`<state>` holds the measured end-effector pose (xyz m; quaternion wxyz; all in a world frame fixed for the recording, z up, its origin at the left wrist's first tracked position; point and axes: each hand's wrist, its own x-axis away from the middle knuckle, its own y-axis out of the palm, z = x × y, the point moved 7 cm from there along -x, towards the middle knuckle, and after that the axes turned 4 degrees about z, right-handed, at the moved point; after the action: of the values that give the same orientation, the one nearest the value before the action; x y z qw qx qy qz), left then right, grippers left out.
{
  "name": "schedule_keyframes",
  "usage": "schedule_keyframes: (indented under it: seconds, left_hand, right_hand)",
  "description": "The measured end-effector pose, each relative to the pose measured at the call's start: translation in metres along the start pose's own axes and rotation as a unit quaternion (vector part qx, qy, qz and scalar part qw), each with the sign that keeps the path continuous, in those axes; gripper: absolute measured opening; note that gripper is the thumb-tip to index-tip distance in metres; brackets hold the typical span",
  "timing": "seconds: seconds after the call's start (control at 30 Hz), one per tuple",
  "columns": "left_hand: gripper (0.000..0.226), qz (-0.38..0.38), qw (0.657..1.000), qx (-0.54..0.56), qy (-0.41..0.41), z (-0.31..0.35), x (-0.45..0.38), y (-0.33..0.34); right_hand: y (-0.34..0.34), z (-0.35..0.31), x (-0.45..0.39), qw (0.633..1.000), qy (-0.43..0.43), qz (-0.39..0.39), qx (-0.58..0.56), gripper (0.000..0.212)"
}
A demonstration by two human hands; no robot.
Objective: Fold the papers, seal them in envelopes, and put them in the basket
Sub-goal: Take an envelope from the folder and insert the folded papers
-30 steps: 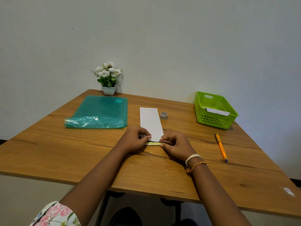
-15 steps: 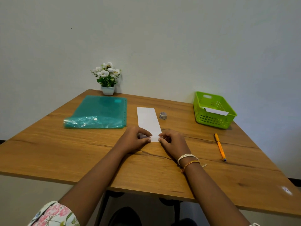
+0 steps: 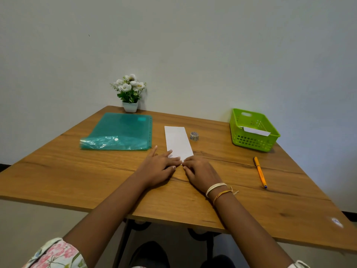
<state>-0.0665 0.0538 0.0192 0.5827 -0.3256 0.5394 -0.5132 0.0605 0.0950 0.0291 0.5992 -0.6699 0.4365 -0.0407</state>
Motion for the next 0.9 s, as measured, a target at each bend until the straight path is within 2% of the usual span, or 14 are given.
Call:
schedule_keyframes:
  seconds: [0.1,0.23,0.57,0.7,0.8,0.9]
  left_hand:
    - [0.044,-0.031,0.999,-0.014,-0.001,-0.002,0.006,0.004]
    - [0.047,-0.059,0.998,-0.028,-0.003,-0.001,0.012,0.006]
    - [0.052,-0.063,0.997,-0.039,-0.028,0.004,0.014,0.006]
    - [0.058,-0.078,0.993,-0.069,-0.055,0.015,0.012,0.010]
    - [0.061,-0.072,0.991,-0.087,-0.072,0.023,0.008,0.014]
    - [0.057,-0.029,0.993,-0.079,-0.086,0.026,0.008,0.011]
  right_hand:
    - [-0.001,0.000,0.003,1.000,0.015,-0.026,0.009,0.030]
    - [-0.010,0.018,0.008,0.995,0.098,-0.005,0.010,0.031]
    - [-0.015,0.017,0.004,0.984,0.174,0.029,0.019,0.025]
    - [-0.009,0.018,-0.007,0.978,0.206,0.019,0.023,0.025]
    - [-0.007,0.027,-0.014,0.956,0.289,0.021,-0.052,0.026]
    - [-0.007,0.039,-0.016,0.920,0.372,0.033,-0.117,0.018]
